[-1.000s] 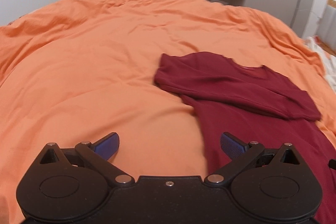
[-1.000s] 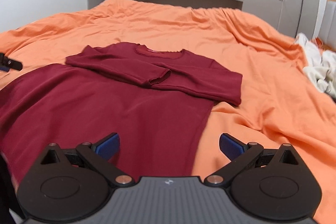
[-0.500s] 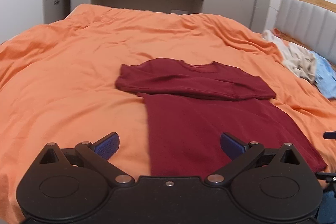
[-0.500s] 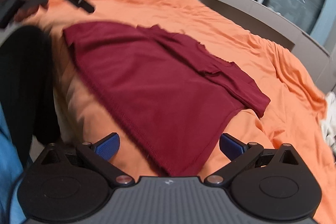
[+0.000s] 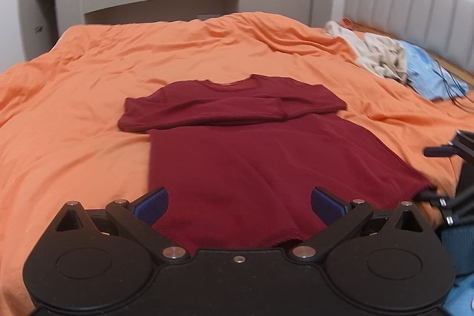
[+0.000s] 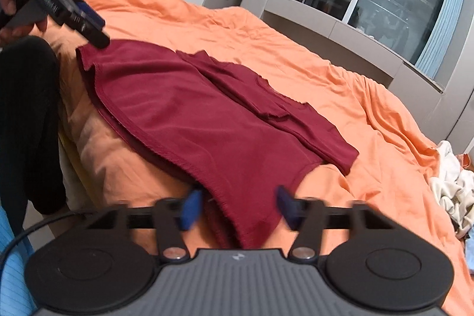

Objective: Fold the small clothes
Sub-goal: 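Grasp the sweater hem with the right gripper while the left gripper grasps the hem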

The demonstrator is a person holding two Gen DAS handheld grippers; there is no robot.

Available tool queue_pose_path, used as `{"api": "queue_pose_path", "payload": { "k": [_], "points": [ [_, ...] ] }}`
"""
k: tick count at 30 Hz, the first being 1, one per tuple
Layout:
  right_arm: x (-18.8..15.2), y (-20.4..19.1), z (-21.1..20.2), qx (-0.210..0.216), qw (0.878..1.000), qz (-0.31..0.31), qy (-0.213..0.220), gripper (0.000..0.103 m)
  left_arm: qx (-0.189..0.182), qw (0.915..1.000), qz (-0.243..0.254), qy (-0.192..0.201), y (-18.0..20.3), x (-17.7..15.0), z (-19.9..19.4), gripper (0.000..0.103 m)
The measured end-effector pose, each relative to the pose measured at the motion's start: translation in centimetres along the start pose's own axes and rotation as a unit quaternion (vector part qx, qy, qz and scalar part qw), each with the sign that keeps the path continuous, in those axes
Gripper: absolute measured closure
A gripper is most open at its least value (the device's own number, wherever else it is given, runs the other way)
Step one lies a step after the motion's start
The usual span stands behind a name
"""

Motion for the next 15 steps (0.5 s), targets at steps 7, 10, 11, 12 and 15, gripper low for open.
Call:
{"api": "queue_pose_path", "payload": {
  "k": [7, 10, 11, 12, 15],
  "points": [
    [3.1, 2.2, -0.3, 0.0, 0.996, 0.074, 0.049, 0.088, -0.023, 0.9981, 0.054, -0.015, 2.7, -1.2, 0.4, 0.001],
    [5.0, 3.9, -0.4, -0.001, 0.992, 0.105, 0.071, 0.089, -0.019, 0.9964, 0.079, -0.024, 3.9, -1.7, 1.1, 0.001],
    [5.6, 4.4, -0.4, 0.0, 0.99, 0.116, 0.077, 0.089, -0.013, 0.9958, 0.087, -0.028, 4.2, -1.9, 1.5, 0.001],
    [6.1, 4.9, -0.4, 0.001, 0.989, 0.124, 0.083, 0.089, -0.004, 0.9949, 0.096, -0.032, 4.5, -2.0, 1.9, 0.001],
    [7.3, 6.3, -0.5, 0.003, 0.985, 0.145, 0.098, 0.089, 0.032, 0.9913, 0.123, -0.035, 5.6, -2.3, 3.0, 0.001]
  ]
}}
Point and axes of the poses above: each gripper's, at about its wrist camera, not at the fingertips, and z roughly the way its jaws point, y to its right, x to its top, the point moved 3 cm from there along z, roughly the way its jaws point, and after that the axes turned 4 degrees about -x, right-handed, at the moved point
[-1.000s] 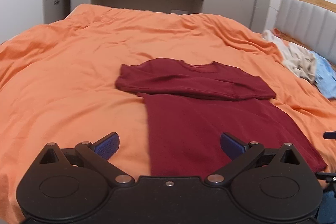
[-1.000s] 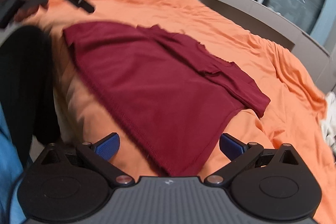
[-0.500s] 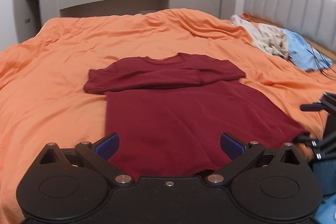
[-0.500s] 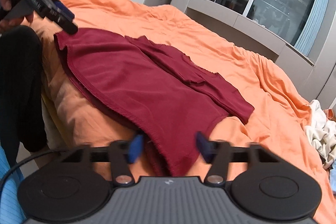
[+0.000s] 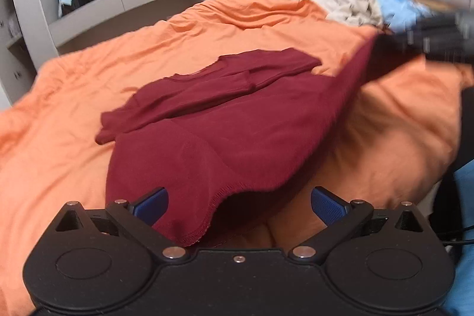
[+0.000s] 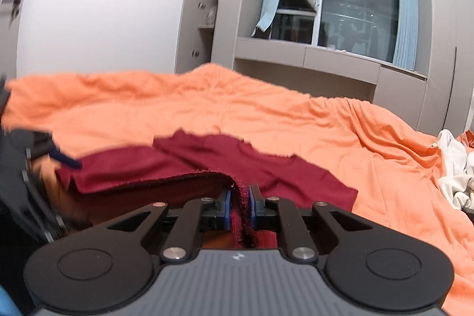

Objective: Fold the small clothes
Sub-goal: 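Grasp the sweater hem with the right gripper while the left gripper grasps the hem, then lift the hem with both grippers and fold it up toward the collar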

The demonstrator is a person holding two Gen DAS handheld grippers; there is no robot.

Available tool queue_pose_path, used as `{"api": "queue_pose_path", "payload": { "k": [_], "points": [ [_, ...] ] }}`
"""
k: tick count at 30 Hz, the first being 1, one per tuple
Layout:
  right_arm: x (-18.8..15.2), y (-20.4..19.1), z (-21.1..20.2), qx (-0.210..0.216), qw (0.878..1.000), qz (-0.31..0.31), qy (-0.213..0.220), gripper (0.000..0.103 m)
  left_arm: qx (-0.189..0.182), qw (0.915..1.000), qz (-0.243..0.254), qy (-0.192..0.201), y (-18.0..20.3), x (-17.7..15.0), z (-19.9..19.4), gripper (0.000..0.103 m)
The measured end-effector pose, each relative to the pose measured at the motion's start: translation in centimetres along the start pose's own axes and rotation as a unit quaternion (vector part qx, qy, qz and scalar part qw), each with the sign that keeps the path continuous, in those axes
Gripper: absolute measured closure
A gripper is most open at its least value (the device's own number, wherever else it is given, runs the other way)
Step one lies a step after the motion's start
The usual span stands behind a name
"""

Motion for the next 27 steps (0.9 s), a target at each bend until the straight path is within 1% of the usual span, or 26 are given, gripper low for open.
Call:
{"api": "queue_pose_path", "payload": {
  "k": [4, 6, 8, 9, 11, 14, 16, 18, 19, 21, 22, 24, 25, 26, 27],
  "points": [
    [0.9, 0.7, -0.2, -0.009, 1.0, 0.002, 0.014, 0.09, 0.061, 0.9978, 0.024, -0.003, 0.5, 0.4, 1.0, 0.001],
    [1.0, 0.9, -0.5, -0.018, 1.0, 0.002, 0.018, 0.09, 0.092, 0.9955, 0.022, -0.001, 0.0, 0.7, 1.1, 0.007],
    [0.7, 1.1, -0.8, -0.026, 0.999, 0.005, 0.022, 0.09, 0.121, 0.9925, 0.018, 0.005, -1.0, 0.9, 0.8, 0.009],
    [0.6, 1.3, -1.0, -0.032, 0.999, 0.006, 0.023, 0.09, 0.135, 0.9907, 0.017, 0.009, -1.5, 1.0, 0.5, 0.014],
    [0.2, 1.5, -1.3, -0.04, 0.999, 0.006, 0.024, 0.09, 0.152, 0.9881, 0.017, 0.014, -2.6, 1.0, -0.1, 0.02],
    [-0.2, 1.6, -1.7, -0.046, 0.999, 0.009, 0.024, 0.09, 0.168, 0.9855, 0.017, 0.014, -3.7, 1.0, -0.9, 0.022],
    [-0.4, 1.4, -1.7, -0.047, 0.999, 0.009, 0.023, 0.09, 0.178, 0.9837, 0.022, 0.016, -4.2, 0.9, -1.5, 0.026],
    [-0.6, 1.2, -1.8, -0.049, 0.999, 0.004, 0.023, 0.09, 0.18, 0.9833, 0.023, 0.015, -4.7, 0.8, -1.8, 0.036],
    [-0.6, 0.9, -1.8, -0.051, 0.998, 0.0, 0.022, 0.09, 0.176, 0.984, 0.022, 0.014, -4.9, 0.7, -1.9, 0.04],
    [-0.8, 0.5, -1.8, -0.056, 0.998, -0.01, 0.022, 0.09, 0.162, 0.9866, 0.017, 0.015, -5.1, 0.6, -2.0, 0.056],
    [-0.9, 0.3, -1.9, -0.058, 0.998, -0.014, 0.023, 0.09, 0.152, 0.9881, 0.015, 0.016, -5.1, 0.6, -2.1, 0.06],
    [-1.0, -0.1, -2.1, -0.065, 0.997, -0.023, 0.026, 0.09, 0.136, 0.9903, 0.014, 0.021, -5.1, 0.5, -2.0, 0.075],
    [-1.1, -0.4, -2.2, -0.071, 0.997, -0.028, 0.029, 0.09, 0.133, 0.9907, 0.014, 0.024, -5.1, 0.4, -2.1, 0.078],
    [-1.2, -0.6, -2.3, -0.077, 0.996, -0.033, 0.032, 0.09, 0.131, 0.9909, 0.013, 0.03, -5.1, 0.5, -2.2, 0.09],
    [-1.3, -0.9, -2.5, -0.082, 0.995, -0.037, 0.037, 0.091, 0.127, 0.991, 0.008, 0.042, -5.2, 0.5, -2.5, 0.094]
  ]
}}
Point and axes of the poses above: each gripper's, at about its wrist camera, not at the fingertips, and z roughly the way its jaws point, y to its right, x to its top, the point moved 3 cm from there along z, roughly the way its jaws point, and after that the axes turned 4 degrees about -x, right-handed, at the moved point
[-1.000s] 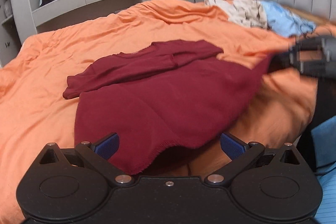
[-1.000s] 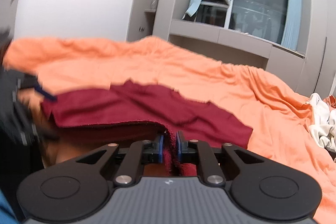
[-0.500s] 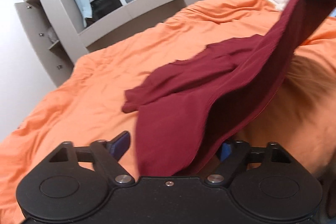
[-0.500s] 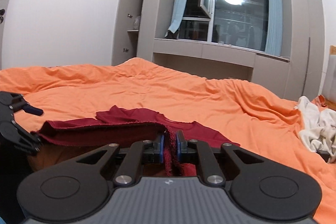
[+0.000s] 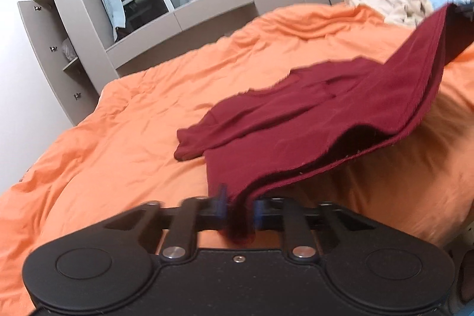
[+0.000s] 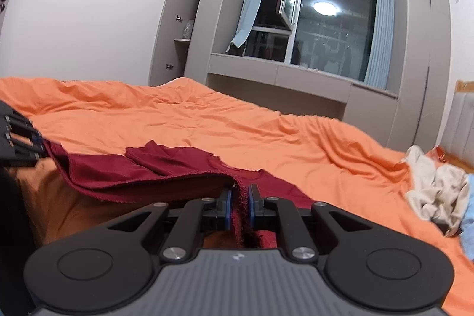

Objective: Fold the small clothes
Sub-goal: 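Lift the hem with both grippers and fold it up toward the collar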

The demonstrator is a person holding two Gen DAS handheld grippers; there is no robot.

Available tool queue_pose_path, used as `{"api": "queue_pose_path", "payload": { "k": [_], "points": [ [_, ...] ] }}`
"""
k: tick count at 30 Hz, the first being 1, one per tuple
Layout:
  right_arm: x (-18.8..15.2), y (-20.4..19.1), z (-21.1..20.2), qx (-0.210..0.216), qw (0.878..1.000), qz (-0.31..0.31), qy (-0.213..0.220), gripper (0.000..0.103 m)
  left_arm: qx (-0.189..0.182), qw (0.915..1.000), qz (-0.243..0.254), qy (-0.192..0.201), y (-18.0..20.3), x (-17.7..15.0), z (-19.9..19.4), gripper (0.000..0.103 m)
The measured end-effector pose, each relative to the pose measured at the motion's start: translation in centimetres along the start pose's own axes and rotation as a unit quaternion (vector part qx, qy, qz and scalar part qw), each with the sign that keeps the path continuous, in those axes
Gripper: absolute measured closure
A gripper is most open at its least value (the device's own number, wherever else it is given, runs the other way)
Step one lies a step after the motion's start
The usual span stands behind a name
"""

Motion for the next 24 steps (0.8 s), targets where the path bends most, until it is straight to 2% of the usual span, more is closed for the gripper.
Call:
{"api": "queue_pose_path", "payload": {
  "k": [4, 7, 10, 16, 20, 24],
  "points": [
    [0.3, -0.6, -1.5, -0.019, 0.999, -0.015, 0.036, 0.093, 0.01, 0.9978, -0.036, 0.054, -1.1, 0.6, -1.4, 0.097],
    [0.9, -0.6, -3.1, -0.039, 0.997, -0.017, 0.07, 0.094, 0.023, 0.9938, -0.062, 0.089, -1.9, 1.5, -3.0, 0.097],
    [1.9, 0.0, -4.9, -0.054, 0.994, -0.002, 0.1, 0.094, 0.022, 0.9882, -0.089, 0.122, -2.5, 2.6, -5.0, 0.098],
    [3.8, 1.1, -9.7, -0.065, 0.985, 0.01, 0.156, 0.094, 0.019, 0.9785, -0.092, 0.184, -2.0, 5.4, -10.1, 0.098],
    [4.1, 1.3, -10.8, -0.071, 0.985, 0.004, 0.158, 0.094, 0.012, 0.9743, -0.092, 0.205, -1.6, 6.8, -13.2, 0.098],
    [4.2, 1.5, -9.6, -0.075, 0.985, 0.0, 0.156, 0.093, 0.01, 0.9744, -0.096, 0.203, -1.4, 7.7, -13.9, 0.097]
  ]
}}
Point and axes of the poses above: each gripper's, at about its wrist camera, not at the fingertips, and z roughly the way its jaws point, y to its right, x to its top, the point moved 3 cm from there along z, roughly the way its jaws point, and after that the axes turned 4 degrees about -x, right-handed, at the moved point
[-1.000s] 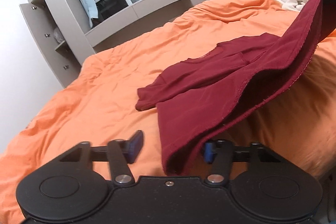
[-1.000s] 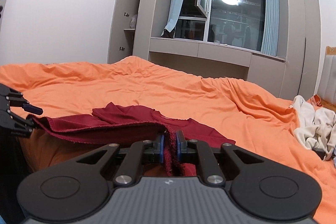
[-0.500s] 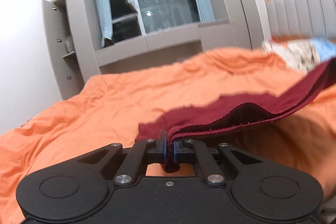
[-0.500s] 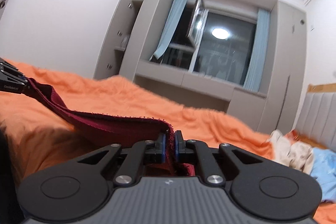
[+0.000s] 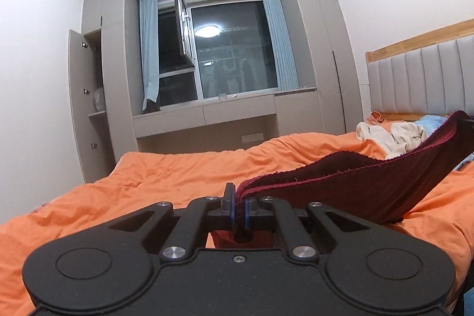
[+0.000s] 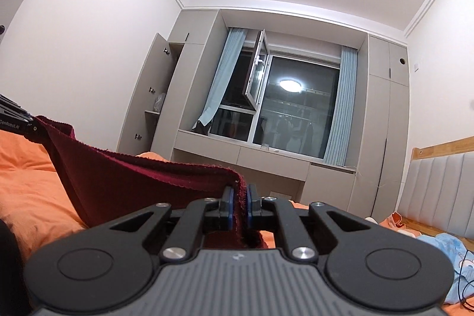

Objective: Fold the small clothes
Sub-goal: 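Lift the hem with both grippers and fold it up toward the collar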

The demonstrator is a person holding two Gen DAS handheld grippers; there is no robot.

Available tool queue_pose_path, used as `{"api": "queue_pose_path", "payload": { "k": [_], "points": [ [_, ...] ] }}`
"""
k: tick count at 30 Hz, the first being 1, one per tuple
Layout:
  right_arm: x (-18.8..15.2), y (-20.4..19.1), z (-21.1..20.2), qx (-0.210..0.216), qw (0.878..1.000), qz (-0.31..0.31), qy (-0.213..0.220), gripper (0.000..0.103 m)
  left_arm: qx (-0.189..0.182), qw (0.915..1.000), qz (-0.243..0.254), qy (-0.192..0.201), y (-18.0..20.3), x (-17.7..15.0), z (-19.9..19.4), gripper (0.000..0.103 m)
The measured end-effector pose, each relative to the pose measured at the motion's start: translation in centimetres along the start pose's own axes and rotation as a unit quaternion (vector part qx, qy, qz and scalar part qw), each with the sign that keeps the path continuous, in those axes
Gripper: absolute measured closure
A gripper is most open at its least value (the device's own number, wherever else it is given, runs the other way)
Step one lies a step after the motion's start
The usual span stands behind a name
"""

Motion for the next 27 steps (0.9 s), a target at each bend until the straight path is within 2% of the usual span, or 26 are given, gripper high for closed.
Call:
{"api": "queue_pose_path", "payload": {
  "k": [6, 10, 18, 27],
  "points": [
    [-0.1, -0.4, 4.9, -0.008, 1.0, -0.03, 0.0, 0.093, 0.005, 0.9999, -0.008, -0.006, -0.3, 0.6, 2.5, 0.097],
    [-1.0, -0.4, 10.1, -0.003, 0.999, -0.039, -0.023, 0.093, 0.015, 0.9998, -0.008, -0.012, -1.4, 1.1, 5.8, 0.097],
    [-4.6, -0.5, 21.3, 0.003, 0.995, -0.065, -0.08, 0.092, 0.018, 0.9975, -0.017, -0.065, -3.9, 0.3, 17.5, 0.095],
    [-12.3, -2.0, 30.9, 0.015, 0.981, -0.083, -0.175, 0.092, 0.011, 0.9871, -0.032, -0.156, -5.7, -4.7, 30.2, 0.095]
  ]
}}
Point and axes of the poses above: each gripper's, at about its wrist camera, not at the fingertips, and z roughly the way its jaws point, y to its right, x to its top, the point moved 3 cm from there along z, roughly the way its jaws point, and after that the axes turned 4 degrees about -x, right-handed, at the moved point
